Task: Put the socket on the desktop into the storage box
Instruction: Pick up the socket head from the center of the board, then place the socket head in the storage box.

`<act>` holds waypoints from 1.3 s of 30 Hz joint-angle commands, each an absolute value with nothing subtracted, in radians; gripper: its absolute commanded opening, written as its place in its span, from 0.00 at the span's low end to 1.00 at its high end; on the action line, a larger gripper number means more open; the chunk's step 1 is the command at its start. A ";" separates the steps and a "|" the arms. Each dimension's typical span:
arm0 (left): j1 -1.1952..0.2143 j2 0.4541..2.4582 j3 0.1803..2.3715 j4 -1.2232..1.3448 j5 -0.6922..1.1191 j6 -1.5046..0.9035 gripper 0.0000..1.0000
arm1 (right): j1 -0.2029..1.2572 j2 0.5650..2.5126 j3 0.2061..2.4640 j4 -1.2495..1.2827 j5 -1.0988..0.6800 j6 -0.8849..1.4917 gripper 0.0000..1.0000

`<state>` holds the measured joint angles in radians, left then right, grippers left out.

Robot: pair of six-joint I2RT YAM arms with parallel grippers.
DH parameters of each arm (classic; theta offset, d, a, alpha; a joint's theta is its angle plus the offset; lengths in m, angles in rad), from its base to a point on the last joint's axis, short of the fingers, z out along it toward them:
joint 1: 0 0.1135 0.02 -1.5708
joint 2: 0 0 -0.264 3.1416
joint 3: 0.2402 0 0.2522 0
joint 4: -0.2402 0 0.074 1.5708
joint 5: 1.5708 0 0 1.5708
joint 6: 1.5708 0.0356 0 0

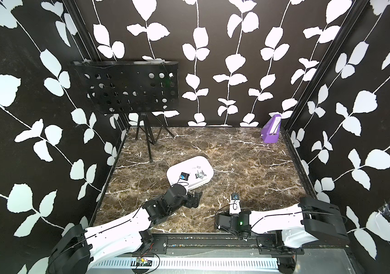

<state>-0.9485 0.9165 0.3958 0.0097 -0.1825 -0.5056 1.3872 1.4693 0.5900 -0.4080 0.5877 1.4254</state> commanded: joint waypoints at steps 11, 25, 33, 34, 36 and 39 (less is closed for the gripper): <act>-0.954 0.846 0.397 0.001 -0.238 -0.512 0.94 | 1.369 1.469 0.563 -0.429 0.578 1.397 0.14; -0.954 0.548 0.312 -0.091 -0.480 -0.532 0.95 | 1.326 1.242 0.715 -0.275 0.644 0.939 0.07; -0.954 0.391 0.267 -0.157 -0.602 -0.552 0.96 | 1.155 1.462 0.955 -0.110 0.349 0.719 0.08; -0.954 0.377 0.264 -0.162 -0.614 -0.555 0.96 | 1.134 1.511 1.003 -0.115 0.318 0.708 0.07; -0.955 0.357 0.256 -0.167 -0.628 -0.557 0.96 | 1.102 1.604 1.097 -0.137 0.279 0.692 0.07; -0.955 0.338 0.255 -0.181 -0.645 -0.561 0.96 | 1.062 1.750 1.230 -0.161 0.233 0.689 0.07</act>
